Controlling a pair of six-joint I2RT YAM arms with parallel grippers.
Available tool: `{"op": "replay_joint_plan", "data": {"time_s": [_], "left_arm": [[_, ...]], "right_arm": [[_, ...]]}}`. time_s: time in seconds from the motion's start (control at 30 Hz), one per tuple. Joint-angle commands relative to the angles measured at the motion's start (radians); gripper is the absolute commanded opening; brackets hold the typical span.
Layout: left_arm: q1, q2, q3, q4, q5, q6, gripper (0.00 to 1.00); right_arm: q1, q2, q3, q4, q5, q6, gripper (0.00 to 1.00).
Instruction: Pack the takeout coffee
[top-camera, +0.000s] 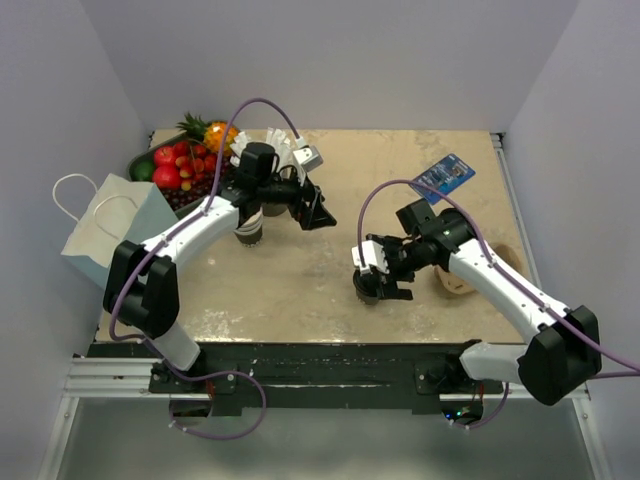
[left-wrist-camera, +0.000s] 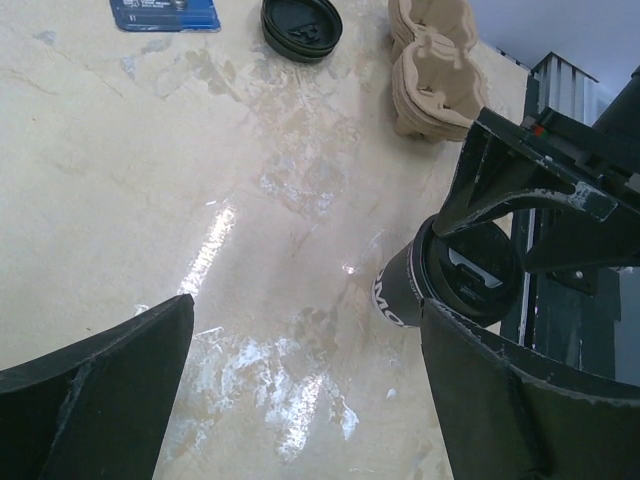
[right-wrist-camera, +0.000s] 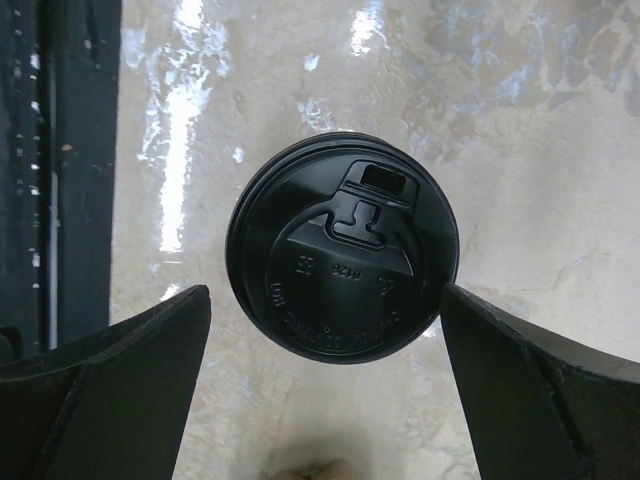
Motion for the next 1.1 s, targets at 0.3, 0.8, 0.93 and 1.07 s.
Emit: {"op": "replay_joint_plan", "data": {"time_s": [0.3, 0.8, 0.93, 1.07], "left_arm": [[0.004, -0.042, -0.028, 0.045, 0.003, -0.007, 0.98], [0.005, -0.045, -0.042, 0.048, 0.02, -0.015, 0.97], [0.007, -0.052, -0.043, 0.045, 0.021, -0.013, 0.96], [0.01, -0.057, -0.049, 0.028, 0.023, -0.007, 0.96]], "right_arm": [[0.127, -0.009, -0.08, 0.393, 0.23, 0.208, 0.99], [0.188, 0.022, -0.079, 0.657, 0.54, 0.663, 0.99], [0.186, 0.094, -0.028, 0.674, 0.584, 0.78, 0.99], [0.186, 0.128, 0.003, 0.694, 0.623, 0.858, 0.99]]}}
